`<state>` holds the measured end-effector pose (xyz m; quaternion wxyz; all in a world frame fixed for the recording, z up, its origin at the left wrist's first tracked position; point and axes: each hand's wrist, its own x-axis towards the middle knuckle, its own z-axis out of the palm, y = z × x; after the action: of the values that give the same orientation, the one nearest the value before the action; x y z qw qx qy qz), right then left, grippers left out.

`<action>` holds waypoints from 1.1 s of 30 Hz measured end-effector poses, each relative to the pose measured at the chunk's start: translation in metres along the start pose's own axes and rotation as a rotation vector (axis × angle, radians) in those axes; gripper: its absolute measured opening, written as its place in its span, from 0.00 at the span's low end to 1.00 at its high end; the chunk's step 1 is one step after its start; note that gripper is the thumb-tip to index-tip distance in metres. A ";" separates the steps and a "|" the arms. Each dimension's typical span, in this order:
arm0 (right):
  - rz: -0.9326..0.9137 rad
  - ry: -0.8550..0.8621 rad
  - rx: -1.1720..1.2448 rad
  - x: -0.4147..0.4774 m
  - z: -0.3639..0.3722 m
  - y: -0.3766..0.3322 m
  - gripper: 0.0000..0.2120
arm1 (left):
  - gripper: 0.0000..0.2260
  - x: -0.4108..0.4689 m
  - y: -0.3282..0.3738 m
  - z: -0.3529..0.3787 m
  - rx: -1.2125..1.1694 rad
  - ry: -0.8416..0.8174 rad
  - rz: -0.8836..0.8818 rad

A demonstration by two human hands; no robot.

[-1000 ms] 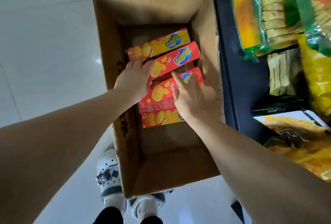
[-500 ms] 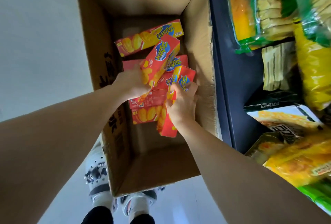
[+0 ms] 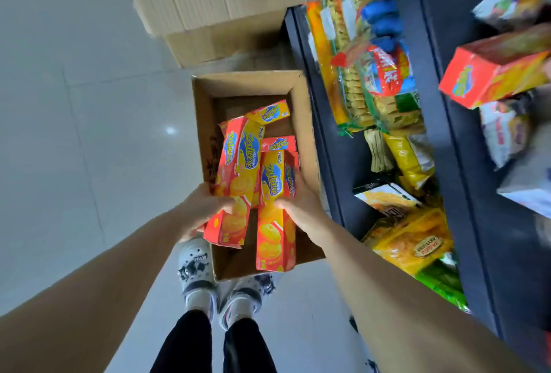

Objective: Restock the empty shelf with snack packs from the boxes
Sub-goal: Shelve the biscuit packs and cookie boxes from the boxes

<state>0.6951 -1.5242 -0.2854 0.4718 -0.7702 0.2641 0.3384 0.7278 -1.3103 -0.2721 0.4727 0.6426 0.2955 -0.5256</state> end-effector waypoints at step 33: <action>-0.283 0.664 0.928 -0.598 -0.041 -0.113 0.29 | 0.41 -0.529 0.026 0.016 0.430 -0.454 0.639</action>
<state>0.4107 -1.4624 0.2502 0.6921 -0.5757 0.4128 -0.1382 0.6002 -1.2730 0.2410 0.5200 0.6536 -0.1450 -0.5305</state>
